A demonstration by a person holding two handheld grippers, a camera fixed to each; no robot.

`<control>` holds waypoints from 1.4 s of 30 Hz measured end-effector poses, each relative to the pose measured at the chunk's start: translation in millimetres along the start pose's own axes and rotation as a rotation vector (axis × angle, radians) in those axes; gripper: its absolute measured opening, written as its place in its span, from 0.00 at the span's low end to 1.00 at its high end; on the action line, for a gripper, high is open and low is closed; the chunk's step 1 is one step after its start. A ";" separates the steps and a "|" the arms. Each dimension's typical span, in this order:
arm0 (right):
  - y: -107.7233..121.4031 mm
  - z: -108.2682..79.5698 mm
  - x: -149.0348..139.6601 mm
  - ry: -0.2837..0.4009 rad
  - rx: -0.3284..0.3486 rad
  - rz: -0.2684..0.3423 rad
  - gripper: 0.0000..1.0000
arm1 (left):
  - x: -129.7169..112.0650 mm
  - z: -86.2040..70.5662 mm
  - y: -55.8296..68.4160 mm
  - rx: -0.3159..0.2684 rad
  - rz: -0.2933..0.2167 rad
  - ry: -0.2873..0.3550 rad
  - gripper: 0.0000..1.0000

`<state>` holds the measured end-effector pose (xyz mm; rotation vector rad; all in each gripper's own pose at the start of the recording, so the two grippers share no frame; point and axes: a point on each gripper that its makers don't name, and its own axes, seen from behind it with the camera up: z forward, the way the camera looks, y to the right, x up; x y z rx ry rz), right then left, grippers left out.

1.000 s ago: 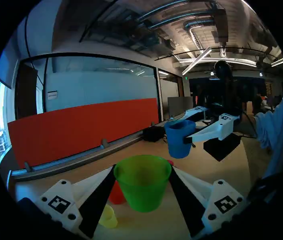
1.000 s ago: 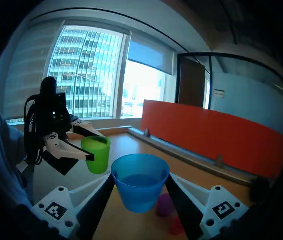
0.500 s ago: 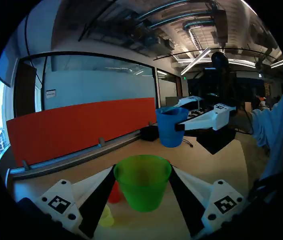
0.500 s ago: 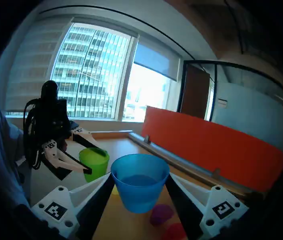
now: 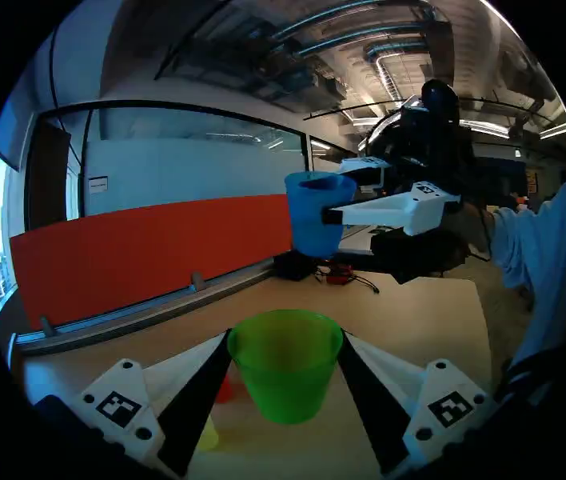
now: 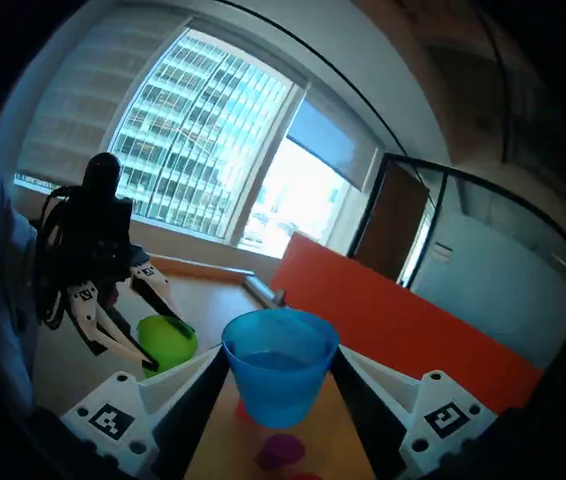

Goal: Pour water

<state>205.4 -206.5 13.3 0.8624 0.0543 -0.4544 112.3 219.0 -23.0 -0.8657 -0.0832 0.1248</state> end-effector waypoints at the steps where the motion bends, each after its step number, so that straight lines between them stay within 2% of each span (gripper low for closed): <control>1: 2.1 1.0 3.8 0.004 -0.005 -0.018 0.90 | 0.1 0.1 0.8 -0.001 -0.001 0.001 0.89; 17: 22.1 17.6 39.1 0.034 -0.038 -0.233 0.90 | 4.8 1.4 9.9 -0.023 -0.029 0.023 0.89; 35: 31.6 36.8 60.2 0.039 -0.073 -0.495 0.90 | 9.8 6.4 18.4 -0.043 -0.028 0.032 0.89; 42: 34.6 43.5 65.7 0.038 -0.088 -0.565 0.90 | 9.0 6.9 20.9 -0.050 -0.020 0.035 0.89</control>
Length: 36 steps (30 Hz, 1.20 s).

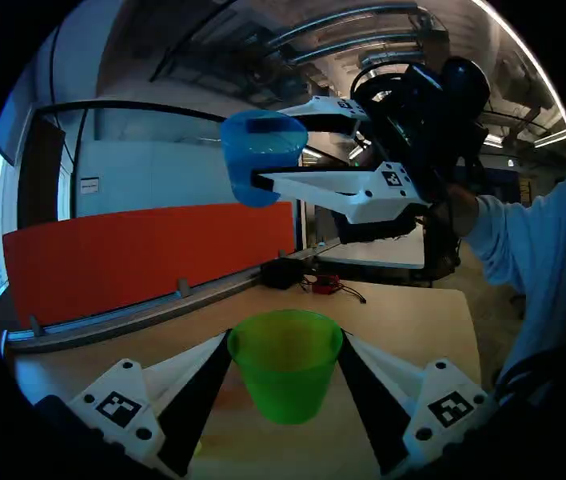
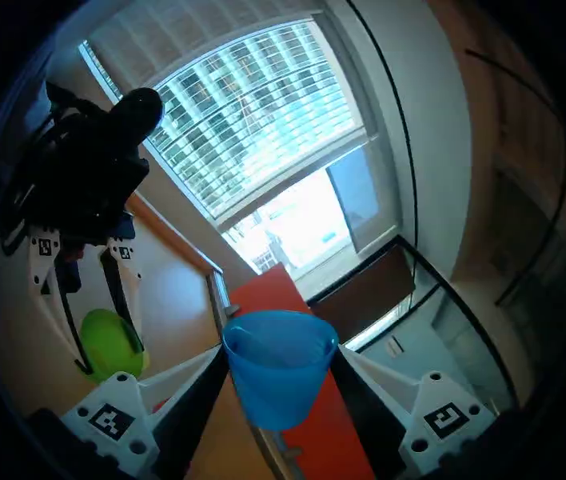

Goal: Pour water

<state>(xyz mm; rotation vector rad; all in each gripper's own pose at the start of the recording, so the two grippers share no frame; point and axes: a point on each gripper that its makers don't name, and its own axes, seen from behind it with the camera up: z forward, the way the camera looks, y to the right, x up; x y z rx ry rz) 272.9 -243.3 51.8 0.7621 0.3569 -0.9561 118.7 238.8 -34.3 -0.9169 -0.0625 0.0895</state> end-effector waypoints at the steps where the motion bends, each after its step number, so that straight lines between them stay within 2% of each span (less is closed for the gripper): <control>1: 0.9 0.8 0.0 0.001 -0.003 -0.010 0.90 | 0.5 0.1 0.4 -0.001 0.001 0.001 0.89; 13: 6.7 5.0 0.9 -0.001 -0.021 -0.105 0.89 | 4.5 1.3 4.2 -0.011 0.005 0.005 0.89; 36: 24.8 -0.2 -0.3 0.000 -0.063 -0.240 0.89 | 7.1 3.9 7.4 -0.016 0.018 0.004 0.89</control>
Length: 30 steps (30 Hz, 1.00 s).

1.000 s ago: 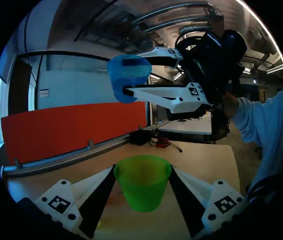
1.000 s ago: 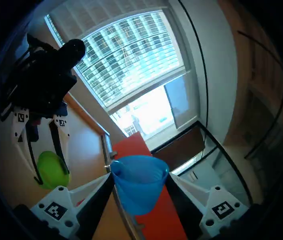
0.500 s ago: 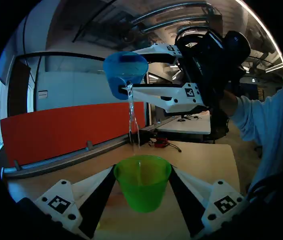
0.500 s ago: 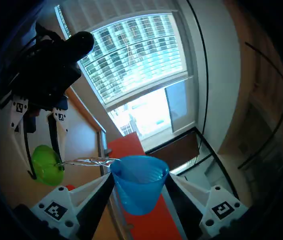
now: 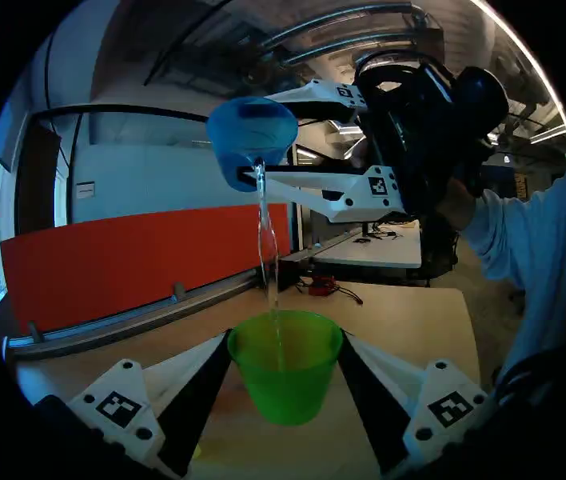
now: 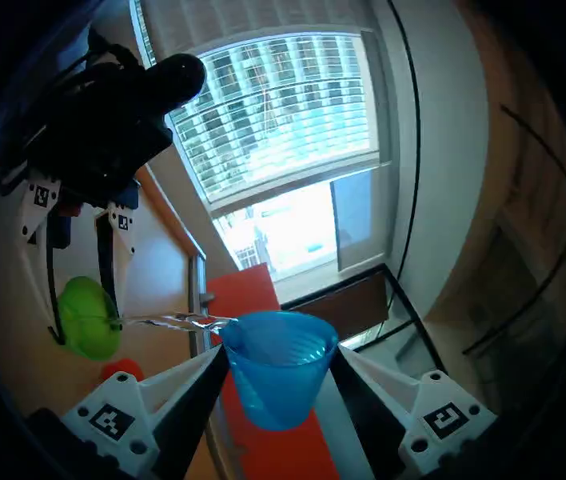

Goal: Pour water

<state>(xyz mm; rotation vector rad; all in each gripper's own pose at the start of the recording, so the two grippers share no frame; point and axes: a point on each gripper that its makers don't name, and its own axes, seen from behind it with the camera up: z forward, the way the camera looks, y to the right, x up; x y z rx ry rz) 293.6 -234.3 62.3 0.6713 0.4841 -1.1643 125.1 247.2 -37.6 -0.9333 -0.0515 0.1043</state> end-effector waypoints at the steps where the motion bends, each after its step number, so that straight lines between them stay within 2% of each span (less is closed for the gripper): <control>1: 0.8 -0.3 0.4 0.001 -0.001 -0.006 0.89 | 0.1 0.2 0.3 -0.001 0.001 0.000 0.89; 30: 19.6 -1.4 9.2 0.010 -0.032 -0.136 0.89 | 2.4 1.2 -0.1 0.001 0.009 0.000 0.89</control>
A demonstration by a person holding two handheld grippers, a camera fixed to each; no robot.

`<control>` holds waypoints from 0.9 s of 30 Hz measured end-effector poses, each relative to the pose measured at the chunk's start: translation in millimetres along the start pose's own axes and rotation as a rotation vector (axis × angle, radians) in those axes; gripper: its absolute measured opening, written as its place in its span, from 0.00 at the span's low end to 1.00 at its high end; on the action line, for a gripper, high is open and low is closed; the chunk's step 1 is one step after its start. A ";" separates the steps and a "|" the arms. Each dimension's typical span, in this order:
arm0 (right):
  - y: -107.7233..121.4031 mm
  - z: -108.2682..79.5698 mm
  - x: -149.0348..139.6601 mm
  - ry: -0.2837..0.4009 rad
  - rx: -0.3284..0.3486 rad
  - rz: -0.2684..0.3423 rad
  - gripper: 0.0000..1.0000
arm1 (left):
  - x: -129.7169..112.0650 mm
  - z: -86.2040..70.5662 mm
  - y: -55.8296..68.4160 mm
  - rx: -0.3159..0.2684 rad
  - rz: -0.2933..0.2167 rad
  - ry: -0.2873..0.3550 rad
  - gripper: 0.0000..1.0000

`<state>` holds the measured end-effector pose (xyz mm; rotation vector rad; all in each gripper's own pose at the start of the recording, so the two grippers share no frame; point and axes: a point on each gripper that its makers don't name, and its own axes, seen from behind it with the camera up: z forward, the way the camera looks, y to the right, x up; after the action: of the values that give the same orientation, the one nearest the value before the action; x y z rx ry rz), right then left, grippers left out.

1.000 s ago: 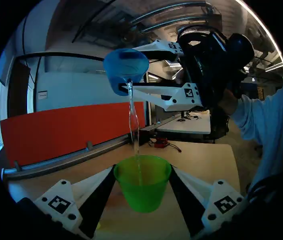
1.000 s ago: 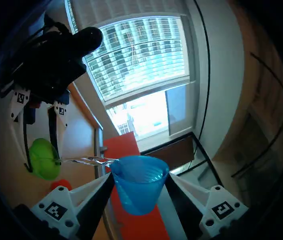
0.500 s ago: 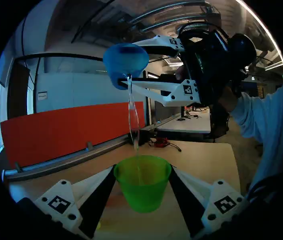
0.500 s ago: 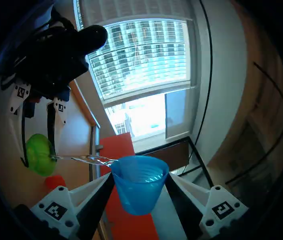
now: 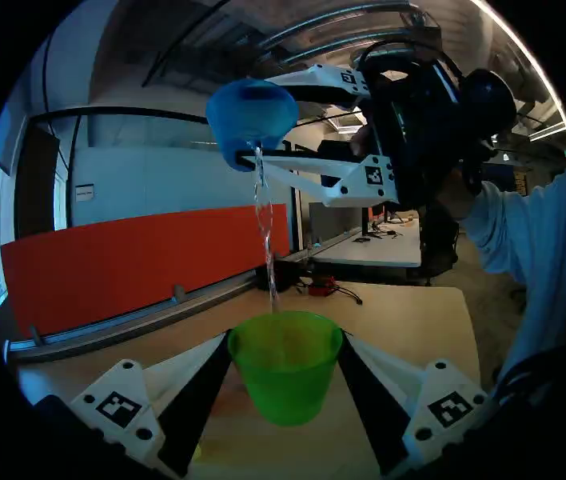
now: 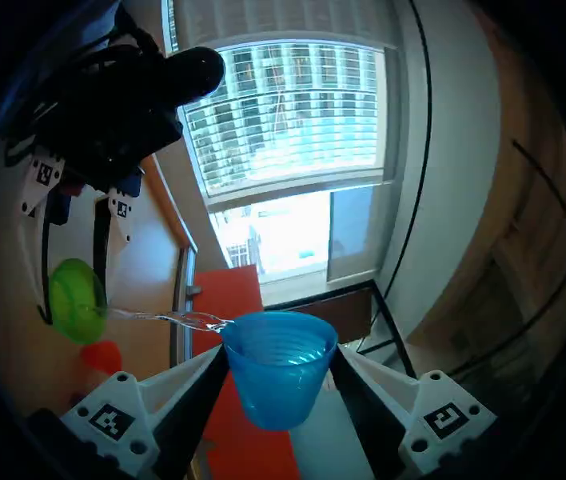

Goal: Pour water

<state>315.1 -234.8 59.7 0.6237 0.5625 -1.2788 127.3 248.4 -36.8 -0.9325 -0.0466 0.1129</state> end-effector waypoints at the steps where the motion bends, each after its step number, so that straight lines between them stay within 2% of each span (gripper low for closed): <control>1: 0.7 0.0 0.4 0.000 -0.001 -0.006 0.89 | 0.5 0.0 -0.2 0.000 0.000 0.001 0.89; 27: 8.2 3.2 8.4 0.010 -0.017 -0.133 0.89 | 3.7 1.5 2.5 -0.003 0.003 0.012 0.89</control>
<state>324.9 -241.5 57.1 0.5870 0.6313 -1.3952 130.7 251.4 -38.0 -0.9363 -0.0346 0.1099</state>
